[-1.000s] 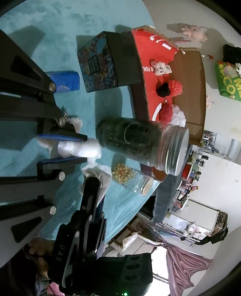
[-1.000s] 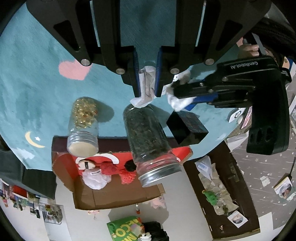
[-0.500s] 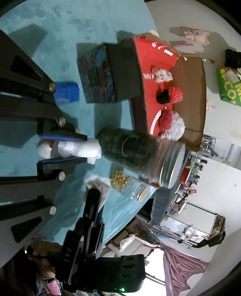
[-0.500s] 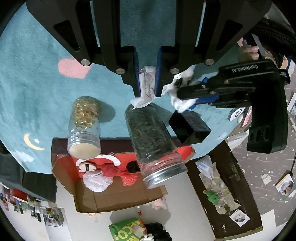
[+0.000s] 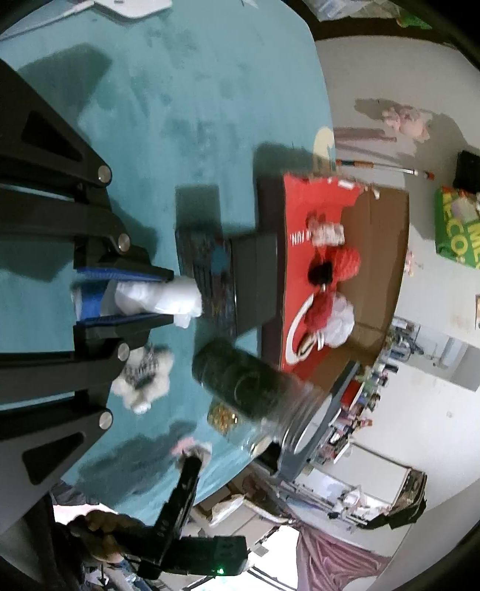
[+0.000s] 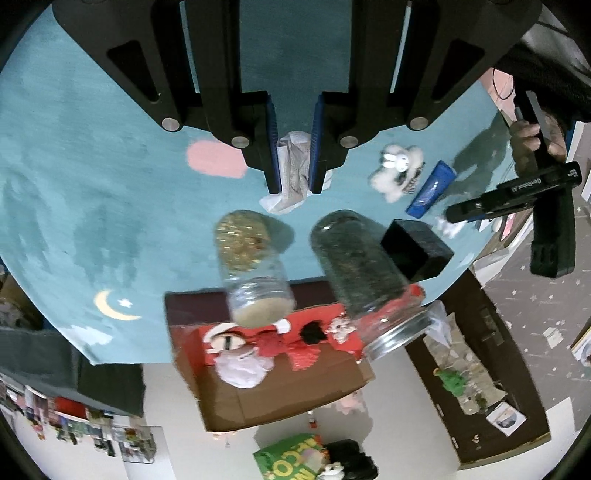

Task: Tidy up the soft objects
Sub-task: 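Lift the white cotton roll and white cloth up from the table with both tools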

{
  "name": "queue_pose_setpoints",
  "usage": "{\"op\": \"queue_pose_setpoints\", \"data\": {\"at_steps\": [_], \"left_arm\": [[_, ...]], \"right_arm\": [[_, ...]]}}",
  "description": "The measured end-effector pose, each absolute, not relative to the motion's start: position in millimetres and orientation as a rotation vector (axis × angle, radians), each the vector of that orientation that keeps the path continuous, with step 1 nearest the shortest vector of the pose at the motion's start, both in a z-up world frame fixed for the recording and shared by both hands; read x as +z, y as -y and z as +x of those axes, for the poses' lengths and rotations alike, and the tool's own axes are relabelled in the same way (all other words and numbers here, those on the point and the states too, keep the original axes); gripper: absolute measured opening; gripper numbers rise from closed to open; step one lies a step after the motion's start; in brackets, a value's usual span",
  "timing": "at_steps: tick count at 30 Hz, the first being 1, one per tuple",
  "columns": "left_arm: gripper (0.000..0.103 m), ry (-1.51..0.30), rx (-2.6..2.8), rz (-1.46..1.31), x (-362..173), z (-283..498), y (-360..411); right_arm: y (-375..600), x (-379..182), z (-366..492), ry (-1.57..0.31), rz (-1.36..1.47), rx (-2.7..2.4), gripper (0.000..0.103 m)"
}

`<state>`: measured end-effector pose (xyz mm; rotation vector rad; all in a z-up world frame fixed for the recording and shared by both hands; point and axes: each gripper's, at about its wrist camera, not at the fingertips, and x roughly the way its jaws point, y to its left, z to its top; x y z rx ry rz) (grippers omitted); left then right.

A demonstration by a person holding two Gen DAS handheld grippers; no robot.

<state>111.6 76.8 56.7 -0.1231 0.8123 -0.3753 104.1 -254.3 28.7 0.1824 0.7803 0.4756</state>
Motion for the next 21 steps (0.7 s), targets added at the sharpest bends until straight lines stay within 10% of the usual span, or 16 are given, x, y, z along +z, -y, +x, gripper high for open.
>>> {"op": "queue_pose_setpoints", "data": {"at_steps": [21], "left_arm": [[0.016,-0.821,-0.339,-0.001,44.9,153.0,-122.4]], "right_arm": [[303.0,27.3,135.3,-0.812,0.118,0.399,0.014]]}}
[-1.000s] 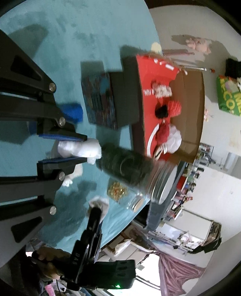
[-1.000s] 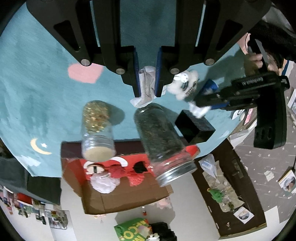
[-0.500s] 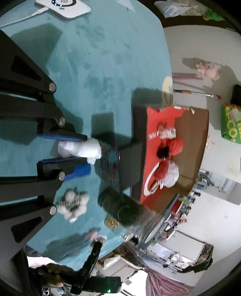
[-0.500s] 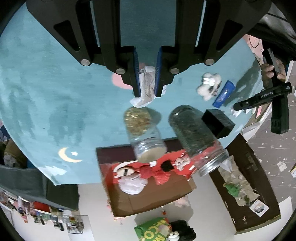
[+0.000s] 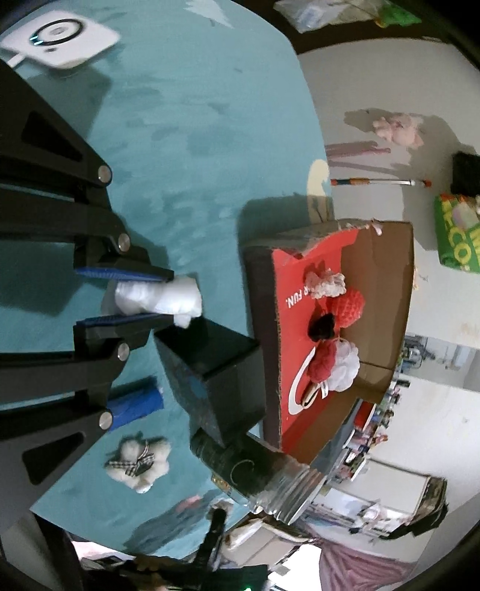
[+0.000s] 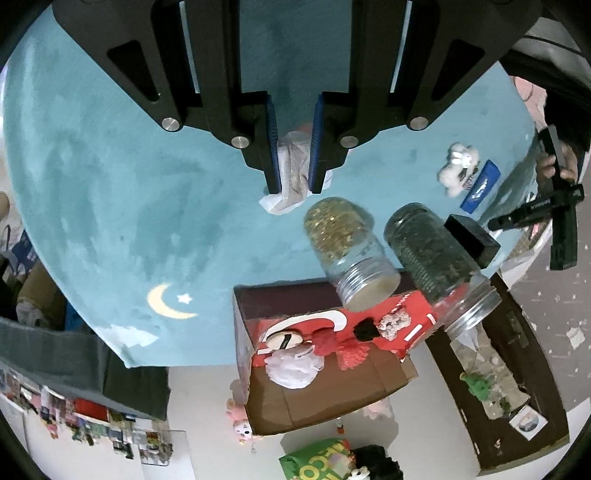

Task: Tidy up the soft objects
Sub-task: 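Lift the white cotton roll and white cloth up from the table with both tools, then carry the cotton roll and white cloth into the cardboard box with both tools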

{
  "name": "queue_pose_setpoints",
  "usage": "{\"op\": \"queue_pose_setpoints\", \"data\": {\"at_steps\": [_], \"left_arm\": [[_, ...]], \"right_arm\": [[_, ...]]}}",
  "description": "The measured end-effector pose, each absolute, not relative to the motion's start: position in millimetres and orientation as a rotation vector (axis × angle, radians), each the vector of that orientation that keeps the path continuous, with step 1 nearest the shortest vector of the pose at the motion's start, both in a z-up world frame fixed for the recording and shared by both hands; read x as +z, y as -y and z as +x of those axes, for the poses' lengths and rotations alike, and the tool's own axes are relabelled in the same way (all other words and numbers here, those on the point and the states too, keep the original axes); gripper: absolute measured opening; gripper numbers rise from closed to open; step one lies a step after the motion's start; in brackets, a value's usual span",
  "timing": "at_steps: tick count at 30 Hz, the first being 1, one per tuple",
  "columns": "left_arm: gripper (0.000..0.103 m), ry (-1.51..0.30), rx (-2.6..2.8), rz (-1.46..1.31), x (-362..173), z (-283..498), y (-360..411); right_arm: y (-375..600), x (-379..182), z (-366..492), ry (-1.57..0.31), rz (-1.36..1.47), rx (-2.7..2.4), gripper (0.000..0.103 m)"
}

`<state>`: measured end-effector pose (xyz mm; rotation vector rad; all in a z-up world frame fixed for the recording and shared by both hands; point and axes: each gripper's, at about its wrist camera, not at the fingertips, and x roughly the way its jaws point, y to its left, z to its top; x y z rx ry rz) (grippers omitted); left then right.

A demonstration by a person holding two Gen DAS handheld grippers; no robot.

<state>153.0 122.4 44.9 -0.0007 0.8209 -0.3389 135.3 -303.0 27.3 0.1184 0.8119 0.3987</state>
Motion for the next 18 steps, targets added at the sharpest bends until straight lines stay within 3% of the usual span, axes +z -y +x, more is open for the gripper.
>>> {"op": "queue_pose_setpoints", "data": {"at_steps": [18], "left_arm": [[0.016,-0.815,-0.436,0.124,56.1,195.8,-116.6]], "right_arm": [[298.0,44.9,187.5,-0.807,-0.043,0.475,0.014]]}}
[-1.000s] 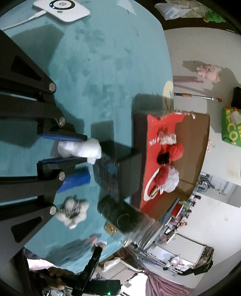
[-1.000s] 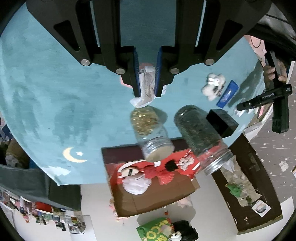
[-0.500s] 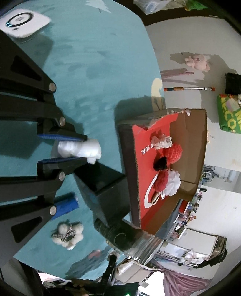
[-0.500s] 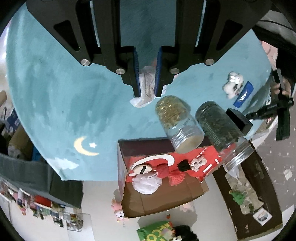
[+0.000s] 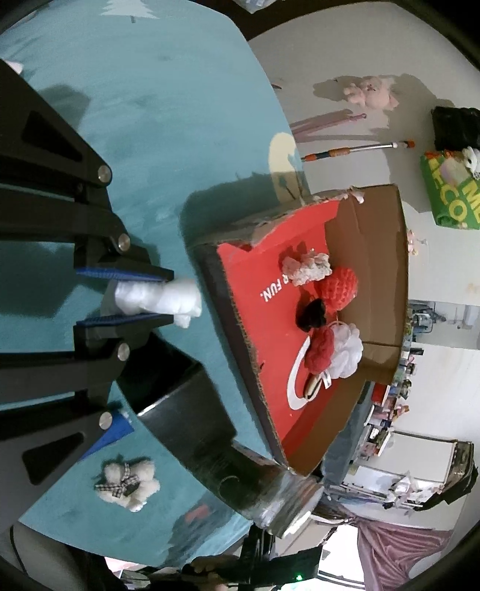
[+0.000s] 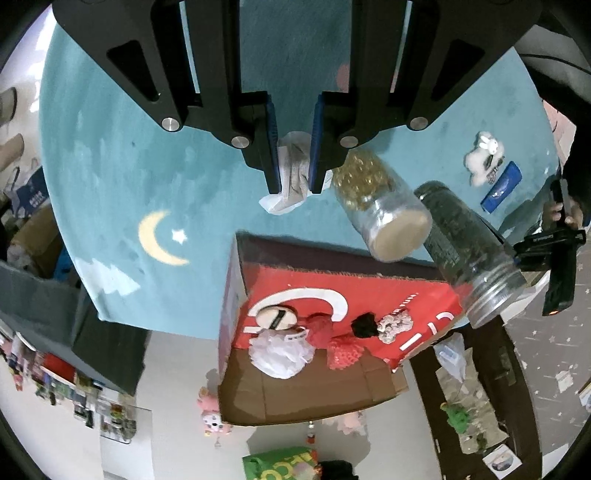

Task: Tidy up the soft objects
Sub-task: 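Carry the cotton roll and white cloth into the cardboard box with both tools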

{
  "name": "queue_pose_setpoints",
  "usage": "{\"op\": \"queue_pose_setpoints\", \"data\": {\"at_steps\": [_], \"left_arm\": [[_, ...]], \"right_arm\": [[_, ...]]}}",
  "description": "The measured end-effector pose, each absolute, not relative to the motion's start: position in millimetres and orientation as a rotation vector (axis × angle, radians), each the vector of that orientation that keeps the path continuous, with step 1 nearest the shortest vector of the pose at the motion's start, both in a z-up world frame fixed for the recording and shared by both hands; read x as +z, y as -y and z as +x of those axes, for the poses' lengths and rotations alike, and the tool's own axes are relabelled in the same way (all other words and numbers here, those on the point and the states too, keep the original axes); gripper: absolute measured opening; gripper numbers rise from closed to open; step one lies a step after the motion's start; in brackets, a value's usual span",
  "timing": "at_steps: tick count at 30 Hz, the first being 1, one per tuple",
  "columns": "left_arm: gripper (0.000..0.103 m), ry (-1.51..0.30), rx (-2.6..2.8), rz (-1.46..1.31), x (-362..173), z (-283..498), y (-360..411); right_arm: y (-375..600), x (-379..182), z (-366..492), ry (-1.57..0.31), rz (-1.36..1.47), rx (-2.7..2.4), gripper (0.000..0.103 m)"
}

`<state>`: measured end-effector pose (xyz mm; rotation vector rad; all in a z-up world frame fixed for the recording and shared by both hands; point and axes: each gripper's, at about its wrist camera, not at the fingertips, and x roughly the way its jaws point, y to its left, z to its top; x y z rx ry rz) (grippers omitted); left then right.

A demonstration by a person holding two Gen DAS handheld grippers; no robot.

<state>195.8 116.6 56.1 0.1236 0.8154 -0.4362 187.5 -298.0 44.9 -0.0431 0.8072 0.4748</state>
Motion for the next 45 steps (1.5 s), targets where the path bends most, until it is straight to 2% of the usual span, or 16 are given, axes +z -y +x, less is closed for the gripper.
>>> {"op": "queue_pose_setpoints", "data": {"at_steps": [13,20,32,45], "left_arm": [[0.016,-0.787,-0.521,0.164,89.3,226.9,-96.5],[0.016,-0.864,-0.492,0.142,86.3,269.6,-72.9],[0.018,-0.996,-0.380,0.152,58.7,318.3,-47.1],[0.021,-1.029,-0.321,0.203,45.6,330.1,-38.1]], "right_arm": [[280.4,78.9,220.1,-0.758,-0.090,0.569,0.014],[256.4,93.0,256.7,-0.756,-0.111,0.598,0.014],[209.3,58.1,322.5,-0.956,-0.211,0.446,0.014],[196.5,41.3,335.4,-1.016,-0.300,0.388,0.015]]}}
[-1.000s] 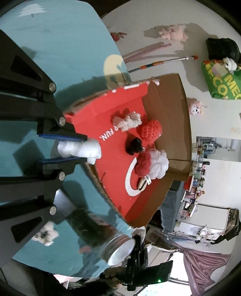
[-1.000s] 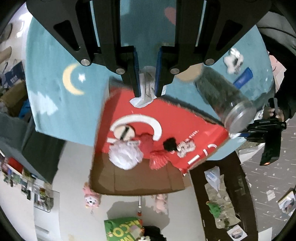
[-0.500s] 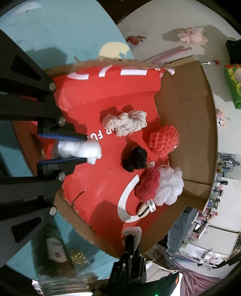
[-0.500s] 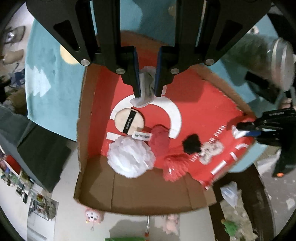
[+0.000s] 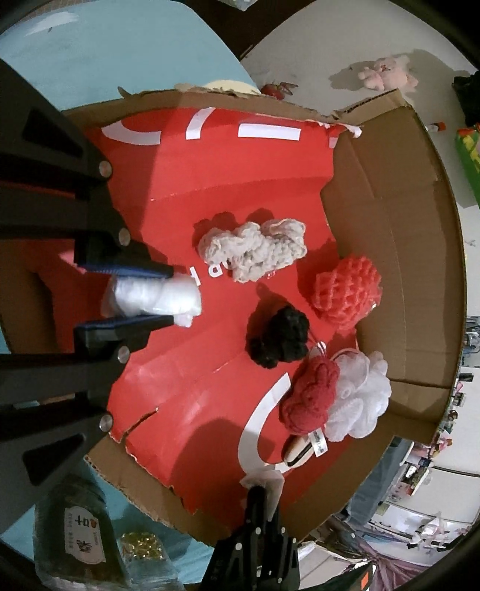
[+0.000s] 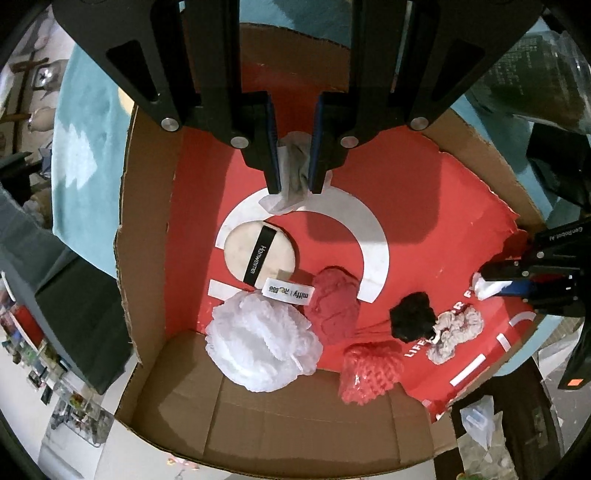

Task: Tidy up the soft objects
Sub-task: 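Carry the cotton roll and white cloth into the cardboard box with both tools, then open both tools to drop the cotton roll and cloth in the box, then lift both tools out of the box and move back over the table items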

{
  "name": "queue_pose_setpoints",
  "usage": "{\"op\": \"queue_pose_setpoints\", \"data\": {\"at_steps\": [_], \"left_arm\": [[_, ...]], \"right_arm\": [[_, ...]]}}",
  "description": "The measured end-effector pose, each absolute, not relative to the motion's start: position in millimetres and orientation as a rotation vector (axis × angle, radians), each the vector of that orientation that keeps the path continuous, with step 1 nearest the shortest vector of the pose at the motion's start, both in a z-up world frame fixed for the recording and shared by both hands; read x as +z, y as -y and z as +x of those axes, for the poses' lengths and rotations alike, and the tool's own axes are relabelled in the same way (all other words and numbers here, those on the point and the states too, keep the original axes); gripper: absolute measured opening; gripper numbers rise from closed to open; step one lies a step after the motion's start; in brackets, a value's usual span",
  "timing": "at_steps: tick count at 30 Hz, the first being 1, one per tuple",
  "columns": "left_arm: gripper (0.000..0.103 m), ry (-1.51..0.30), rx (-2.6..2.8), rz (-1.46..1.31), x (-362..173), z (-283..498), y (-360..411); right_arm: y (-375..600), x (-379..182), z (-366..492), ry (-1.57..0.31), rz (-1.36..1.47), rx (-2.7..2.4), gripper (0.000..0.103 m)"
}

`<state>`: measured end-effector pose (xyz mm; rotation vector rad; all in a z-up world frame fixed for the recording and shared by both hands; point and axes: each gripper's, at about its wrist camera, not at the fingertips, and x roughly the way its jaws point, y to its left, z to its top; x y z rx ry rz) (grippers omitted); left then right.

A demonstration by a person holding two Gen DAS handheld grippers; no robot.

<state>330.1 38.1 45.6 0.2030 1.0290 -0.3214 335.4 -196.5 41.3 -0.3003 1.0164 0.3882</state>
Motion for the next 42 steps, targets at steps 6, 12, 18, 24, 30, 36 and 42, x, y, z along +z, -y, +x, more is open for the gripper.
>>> {"op": "queue_pose_setpoints", "data": {"at_steps": [6,12,18,24,30,36,42], "left_arm": [[0.031,-1.030,-0.317,0.208,44.4,332.2,-36.6],[0.048,-1.016,-0.325,0.196,46.9,331.5,-35.9],[0.062,-0.984,-0.321,0.218,54.4,326.2,-32.1],[0.075,-0.940,-0.313,0.215,66.8,316.3,-33.1],[0.086,-0.848,-0.300,0.176,94.5,295.8,-40.3],[0.095,-0.716,-0.280,0.151,131.4,263.6,-43.8],[0.103,-0.612,-0.261,0.125,161.6,223.2,-43.8]], "right_arm": [[195.7,40.0,334.0,-1.017,-0.319,0.386,0.016],[195.3,40.3,334.6,-1.025,-0.307,0.387,0.017],[191.7,40.1,331.9,-1.028,-0.306,0.411,0.047],[182.5,52.2,322.2,-0.980,-0.315,0.419,0.064],[191.2,77.2,311.5,-0.931,-0.273,0.386,0.075],[196.8,104.0,288.9,-0.878,-0.260,0.368,0.078],[198.3,143.0,251.9,-0.779,-0.237,0.342,0.080]]}}
